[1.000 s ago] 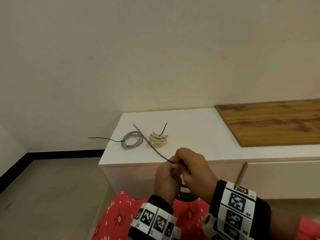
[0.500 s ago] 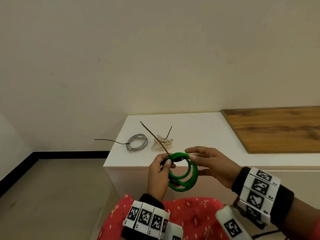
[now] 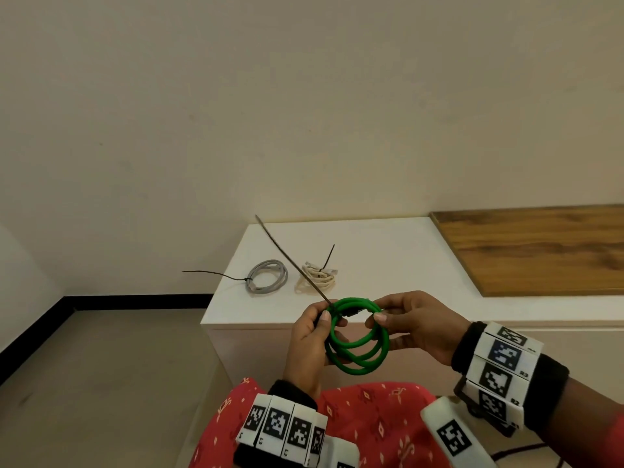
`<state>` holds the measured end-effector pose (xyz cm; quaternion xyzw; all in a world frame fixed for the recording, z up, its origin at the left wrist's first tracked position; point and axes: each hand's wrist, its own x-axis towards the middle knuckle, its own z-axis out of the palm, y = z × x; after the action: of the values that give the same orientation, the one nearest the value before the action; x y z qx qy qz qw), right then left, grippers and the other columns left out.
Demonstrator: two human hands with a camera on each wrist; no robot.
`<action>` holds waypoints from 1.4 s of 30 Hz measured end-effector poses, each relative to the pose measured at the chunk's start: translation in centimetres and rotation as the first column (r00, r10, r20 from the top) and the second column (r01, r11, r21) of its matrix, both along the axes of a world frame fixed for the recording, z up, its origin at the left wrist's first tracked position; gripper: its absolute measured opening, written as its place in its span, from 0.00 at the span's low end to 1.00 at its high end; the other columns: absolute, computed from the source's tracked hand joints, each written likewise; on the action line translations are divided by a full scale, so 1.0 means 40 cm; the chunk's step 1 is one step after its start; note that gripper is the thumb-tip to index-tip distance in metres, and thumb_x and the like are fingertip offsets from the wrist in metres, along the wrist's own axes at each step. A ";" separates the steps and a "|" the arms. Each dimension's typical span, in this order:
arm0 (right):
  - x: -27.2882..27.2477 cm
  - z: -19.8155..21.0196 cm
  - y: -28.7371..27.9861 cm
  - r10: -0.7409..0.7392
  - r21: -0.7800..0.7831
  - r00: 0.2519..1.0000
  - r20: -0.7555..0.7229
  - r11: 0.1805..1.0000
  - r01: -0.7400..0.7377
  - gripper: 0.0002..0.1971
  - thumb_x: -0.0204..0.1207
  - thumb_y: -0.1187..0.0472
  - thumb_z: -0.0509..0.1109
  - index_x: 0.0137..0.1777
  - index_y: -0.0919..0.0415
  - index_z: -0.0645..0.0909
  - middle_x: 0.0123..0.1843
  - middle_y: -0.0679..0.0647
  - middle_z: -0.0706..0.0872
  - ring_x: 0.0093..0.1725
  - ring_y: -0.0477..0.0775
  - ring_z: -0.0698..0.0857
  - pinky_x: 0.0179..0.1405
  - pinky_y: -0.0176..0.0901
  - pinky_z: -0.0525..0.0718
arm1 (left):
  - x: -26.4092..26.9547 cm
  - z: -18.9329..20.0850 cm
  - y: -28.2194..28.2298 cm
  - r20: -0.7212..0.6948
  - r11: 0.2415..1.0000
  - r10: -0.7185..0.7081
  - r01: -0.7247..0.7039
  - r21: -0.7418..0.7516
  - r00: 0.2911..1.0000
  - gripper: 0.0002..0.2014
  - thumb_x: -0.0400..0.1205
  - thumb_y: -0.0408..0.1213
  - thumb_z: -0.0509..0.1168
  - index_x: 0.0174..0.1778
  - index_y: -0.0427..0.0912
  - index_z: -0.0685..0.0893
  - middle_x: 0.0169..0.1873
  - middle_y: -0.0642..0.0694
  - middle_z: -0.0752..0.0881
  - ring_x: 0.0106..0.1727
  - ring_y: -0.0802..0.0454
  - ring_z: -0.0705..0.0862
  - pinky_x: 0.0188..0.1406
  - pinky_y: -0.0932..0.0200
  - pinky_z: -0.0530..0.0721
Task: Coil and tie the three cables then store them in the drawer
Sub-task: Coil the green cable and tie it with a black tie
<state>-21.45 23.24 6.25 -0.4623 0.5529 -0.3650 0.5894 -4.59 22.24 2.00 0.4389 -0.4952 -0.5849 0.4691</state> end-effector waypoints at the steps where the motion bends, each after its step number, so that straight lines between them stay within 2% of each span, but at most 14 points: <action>1: -0.001 0.000 0.000 0.001 0.000 1.000 -0.003 1.000 -0.001 0.07 0.75 0.71 0.66 0.52 0.68 0.81 0.40 0.58 0.88 0.33 0.47 0.88 0.32 0.38 0.86 | 0.001 -0.002 0.000 -0.010 1.000 -0.009 0.009 0.004 1.000 0.12 0.86 0.34 0.51 0.55 0.47 0.80 0.38 0.48 0.84 0.35 0.56 0.79 0.30 0.60 0.83; 3: -0.004 0.001 -0.002 -0.006 -0.003 1.000 -0.011 1.000 0.006 0.06 0.74 0.72 0.67 0.50 0.67 0.82 0.39 0.59 0.87 0.32 0.47 0.88 0.29 0.37 0.85 | 0.004 -0.006 0.000 -0.027 0.999 -0.047 0.048 0.004 0.998 0.12 0.85 0.30 0.54 0.55 0.48 0.80 0.39 0.48 0.84 0.35 0.57 0.80 0.32 0.59 0.84; 6: -0.012 0.003 -0.005 -0.030 -0.001 1.000 -0.002 1.000 0.030 0.05 0.75 0.71 0.67 0.47 0.65 0.82 0.39 0.58 0.87 0.32 0.48 0.87 0.28 0.36 0.84 | 0.017 -0.011 -0.002 -0.067 0.985 -0.173 0.173 0.008 0.983 0.18 0.80 0.23 0.59 0.59 0.49 0.77 0.46 0.47 0.85 0.43 0.54 0.84 0.38 0.58 0.87; 9: -0.014 -0.001 -0.006 -0.035 0.001 0.999 0.005 0.999 0.035 0.05 0.75 0.71 0.67 0.48 0.65 0.82 0.39 0.58 0.87 0.32 0.48 0.87 0.28 0.37 0.84 | 0.031 -0.015 -0.010 -0.047 0.970 -0.243 0.244 0.000 0.969 0.23 0.78 0.19 0.60 0.65 0.45 0.73 0.49 0.44 0.82 0.44 0.53 0.84 0.37 0.60 0.88; 16: 0.000 -0.017 -0.005 -0.103 -0.052 0.993 -0.055 0.994 0.100 0.07 0.72 0.72 0.70 0.49 0.67 0.81 0.36 0.59 0.85 0.29 0.48 0.85 0.25 0.36 0.84 | 0.003 -0.024 -0.005 0.068 0.987 -0.149 0.152 -0.051 0.987 0.24 0.76 0.17 0.62 0.60 0.48 0.72 0.46 0.46 0.80 0.45 0.49 0.82 0.33 0.60 0.88; 21: -0.012 -0.027 -0.017 -0.184 -0.017 0.982 0.029 0.983 0.185 0.10 0.75 0.66 0.69 0.54 0.68 0.79 0.46 0.66 0.88 0.31 0.51 0.87 0.30 0.38 0.87 | -0.010 -0.032 -0.030 0.018 0.999 -0.032 0.032 -0.032 0.999 0.20 0.74 0.19 0.67 0.49 0.48 0.71 0.46 0.47 0.81 0.45 0.49 0.83 0.29 0.60 0.88; 26: -0.020 -0.046 -0.046 -0.217 0.017 0.974 0.065 0.976 0.216 0.07 0.76 0.64 0.67 0.52 0.67 0.80 0.44 0.65 0.84 0.33 0.55 0.85 0.32 0.40 0.89 | -0.027 -0.054 -0.087 0.028 0.999 -0.006 0.007 -0.039 1.000 0.18 0.74 0.22 0.68 0.49 0.50 0.77 0.55 0.38 0.79 0.48 0.43 0.82 0.39 0.53 0.88; 28: -0.030 -0.057 -0.070 -0.247 0.032 0.966 0.071 0.969 0.245 0.07 0.77 0.64 0.67 0.51 0.67 0.80 0.42 0.64 0.83 0.34 0.56 0.85 0.33 0.40 0.89 | -0.037 -0.060 -0.121 0.013 1.000 -0.009 0.010 -0.023 1.000 0.15 0.77 0.24 0.66 0.53 0.47 0.77 0.53 0.39 0.78 0.47 0.46 0.82 0.44 0.52 0.86; 30: -0.046 -0.072 -0.106 -0.293 0.055 0.952 0.086 0.956 0.289 0.04 0.77 0.65 0.66 0.48 0.65 0.80 0.41 0.64 0.83 0.35 0.58 0.85 0.33 0.41 0.88 | -0.049 -0.067 -0.162 0.009 1.000 -0.018 0.018 -0.009 1.000 0.13 0.79 0.27 0.64 0.57 0.44 0.75 0.49 0.43 0.77 0.45 0.51 0.81 0.42 0.58 0.86; 32: -0.066 -0.089 -0.152 -0.347 0.077 0.934 0.089 0.937 0.341 0.02 0.77 0.65 0.66 0.47 0.64 0.79 0.41 0.64 0.83 0.35 0.58 0.85 0.35 0.43 0.88 | -0.065 -0.078 -0.211 0.011 0.999 -0.033 0.033 0.005 0.999 0.12 0.80 0.28 0.62 0.58 0.41 0.75 0.50 0.43 0.77 0.48 0.52 0.81 0.40 0.64 0.86; 35: -0.097 -0.115 -0.233 -0.398 0.083 0.914 0.080 0.916 0.391 0.04 0.77 0.66 0.66 0.48 0.66 0.78 0.39 0.62 0.83 0.35 0.57 0.84 0.37 0.44 0.86 | -0.096 -0.090 -0.289 0.067 0.997 -0.073 0.071 0.029 0.995 0.11 0.82 0.29 0.60 0.59 0.42 0.75 0.54 0.45 0.78 0.56 0.51 0.79 0.46 0.62 0.83; 38: -0.128 -0.144 -0.316 -0.425 0.100 0.903 0.066 0.903 0.418 0.06 0.78 0.65 0.66 0.47 0.69 0.78 0.37 0.61 0.82 0.36 0.57 0.83 0.39 0.45 0.84 | -0.130 -0.102 -0.360 0.115 0.993 -0.116 0.112 0.038 0.987 0.14 0.82 0.26 0.58 0.63 0.40 0.75 0.51 0.49 0.79 0.53 0.55 0.79 0.48 0.64 0.79; 40: -0.149 -0.163 -0.368 -0.441 0.112 0.896 0.060 0.894 0.433 0.07 0.78 0.65 0.65 0.46 0.70 0.79 0.37 0.61 0.82 0.36 0.57 0.82 0.40 0.46 0.83 | -0.152 -0.111 -0.404 0.146 0.990 -0.141 0.136 0.043 0.979 0.14 0.81 0.23 0.57 0.59 0.42 0.75 0.47 0.51 0.81 0.48 0.58 0.79 0.49 0.65 0.77; 42: -0.167 -0.183 -0.409 -0.457 0.124 0.889 0.044 0.885 0.449 0.08 0.78 0.64 0.65 0.43 0.70 0.79 0.35 0.62 0.81 0.35 0.57 0.81 0.42 0.47 0.83 | -0.172 -0.128 -0.441 0.186 0.985 -0.170 0.162 0.058 0.968 0.16 0.79 0.20 0.58 0.60 0.40 0.76 0.52 0.47 0.83 0.51 0.54 0.80 0.55 0.61 0.78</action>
<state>-28.14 6.87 -1.06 -0.2737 0.6431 -0.4777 0.5323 -11.47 4.60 -3.11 0.4596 -0.5603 -0.5879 0.3594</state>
